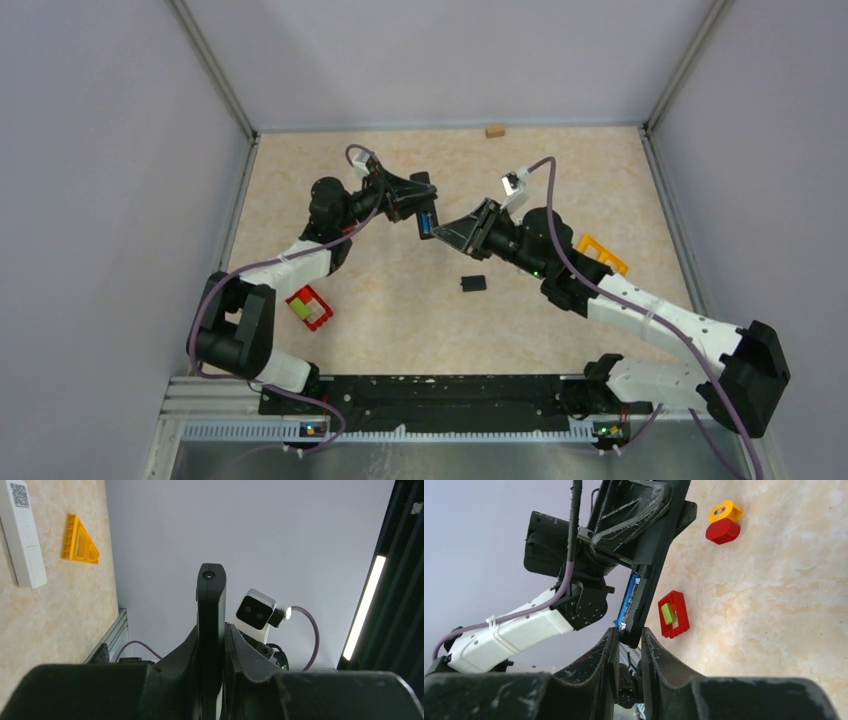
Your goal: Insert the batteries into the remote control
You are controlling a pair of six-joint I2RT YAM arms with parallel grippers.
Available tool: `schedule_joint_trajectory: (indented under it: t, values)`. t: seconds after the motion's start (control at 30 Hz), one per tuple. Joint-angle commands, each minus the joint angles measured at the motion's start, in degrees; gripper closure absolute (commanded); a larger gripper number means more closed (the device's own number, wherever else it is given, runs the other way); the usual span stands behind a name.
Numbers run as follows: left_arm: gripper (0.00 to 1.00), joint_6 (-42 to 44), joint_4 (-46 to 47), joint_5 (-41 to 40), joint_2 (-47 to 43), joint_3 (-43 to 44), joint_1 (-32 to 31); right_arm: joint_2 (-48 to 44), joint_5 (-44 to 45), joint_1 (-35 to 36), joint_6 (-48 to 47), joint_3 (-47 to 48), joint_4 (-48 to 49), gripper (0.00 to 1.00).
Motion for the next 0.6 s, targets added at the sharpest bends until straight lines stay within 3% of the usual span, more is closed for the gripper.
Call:
schedule_joint_trajectory:
  t: [0.0, 0.23, 0.4, 0.57]
  values:
    - [1.0, 3.6, 1.3, 1.4, -3.8, 1.3, -1.5, 1.7, 0.7, -1.4, 5.6, -1.4, 1.1, 0.84]
    - [1.0, 11.5, -1.0, -0.3, -7.3, 1.4, -1.5, 2.8, 0.3, -4.0, 10.8, -0.3, -8.7, 0.87]
    - [1.0, 20.0, -6.9, -2.6, -11.6, 2.1, -1.5, 5.0, 0.9, -4.2, 9.2, 2.7, -14.2, 0.87]
    - [1.0, 21.9, -7.2, -2.5, -12.9, 2.5, -1.6, 8.9, 0.9, -4.2, 7.2, 5.1, -17.1, 0.86]
